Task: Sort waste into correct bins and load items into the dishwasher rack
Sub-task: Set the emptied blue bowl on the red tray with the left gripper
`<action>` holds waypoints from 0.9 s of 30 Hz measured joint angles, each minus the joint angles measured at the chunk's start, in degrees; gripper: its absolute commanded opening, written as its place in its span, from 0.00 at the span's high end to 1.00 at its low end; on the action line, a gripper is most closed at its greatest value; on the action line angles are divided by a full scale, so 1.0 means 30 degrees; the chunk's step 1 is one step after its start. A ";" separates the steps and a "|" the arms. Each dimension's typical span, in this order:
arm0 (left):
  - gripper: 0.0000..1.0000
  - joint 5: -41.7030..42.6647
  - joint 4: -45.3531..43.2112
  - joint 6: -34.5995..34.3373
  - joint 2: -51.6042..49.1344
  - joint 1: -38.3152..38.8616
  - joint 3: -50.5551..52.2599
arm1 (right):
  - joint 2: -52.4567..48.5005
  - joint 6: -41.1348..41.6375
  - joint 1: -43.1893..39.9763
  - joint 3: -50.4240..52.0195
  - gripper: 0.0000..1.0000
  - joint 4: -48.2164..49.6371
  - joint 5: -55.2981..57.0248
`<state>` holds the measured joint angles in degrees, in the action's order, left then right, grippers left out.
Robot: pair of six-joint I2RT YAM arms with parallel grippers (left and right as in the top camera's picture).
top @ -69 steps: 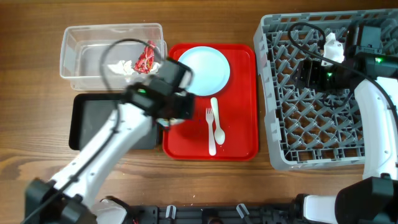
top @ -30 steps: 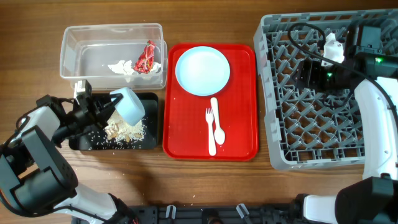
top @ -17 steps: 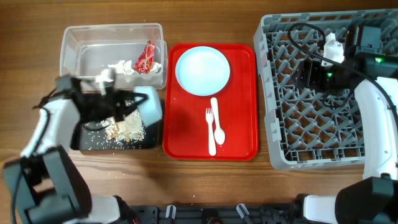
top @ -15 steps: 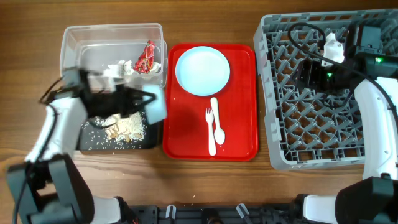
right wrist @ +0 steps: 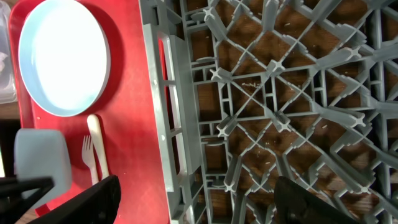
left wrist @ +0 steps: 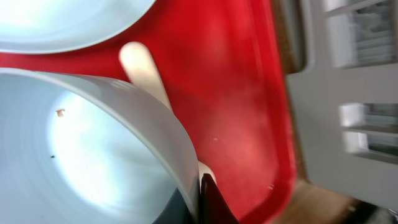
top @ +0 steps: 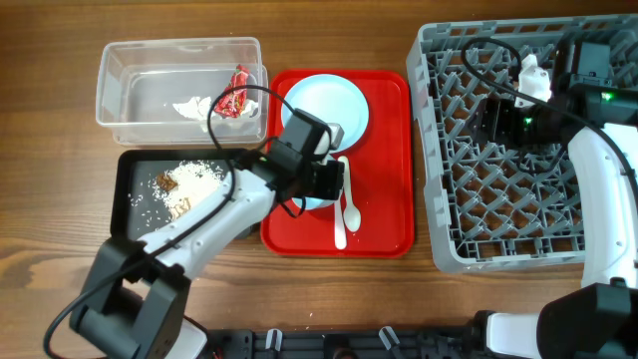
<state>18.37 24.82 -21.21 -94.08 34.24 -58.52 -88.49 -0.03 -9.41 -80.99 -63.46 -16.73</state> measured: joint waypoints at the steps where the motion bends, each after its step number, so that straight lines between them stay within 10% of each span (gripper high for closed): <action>1: 0.96 -0.0423 -0.0124 -0.0124 -0.0189 0.0197 -0.0007 | 0.0000 0.0000 0.0000 0.0000 0.20 0.0000 -0.0007; 3: 0.92 -0.1093 -0.0437 -0.0270 -0.0393 0.0481 -0.0007 | 0.0000 0.0000 0.0000 0.0000 0.20 0.0000 0.0000; 9: 0.37 -0.1326 -0.1231 -0.0576 -0.0430 0.0925 -0.0007 | 0.0000 0.0000 0.0000 0.0000 0.18 0.0000 -0.0007; 27: 0.08 -0.1581 0.8145 -0.0678 0.7766 -1.0076 0.0000 | -0.0321 0.1319 0.7286 0.0000 0.25 0.0160 -0.0546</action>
<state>13.63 49.25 -23.24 -70.78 4.01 -58.52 -89.45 3.92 12.45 -80.99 -62.98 -18.37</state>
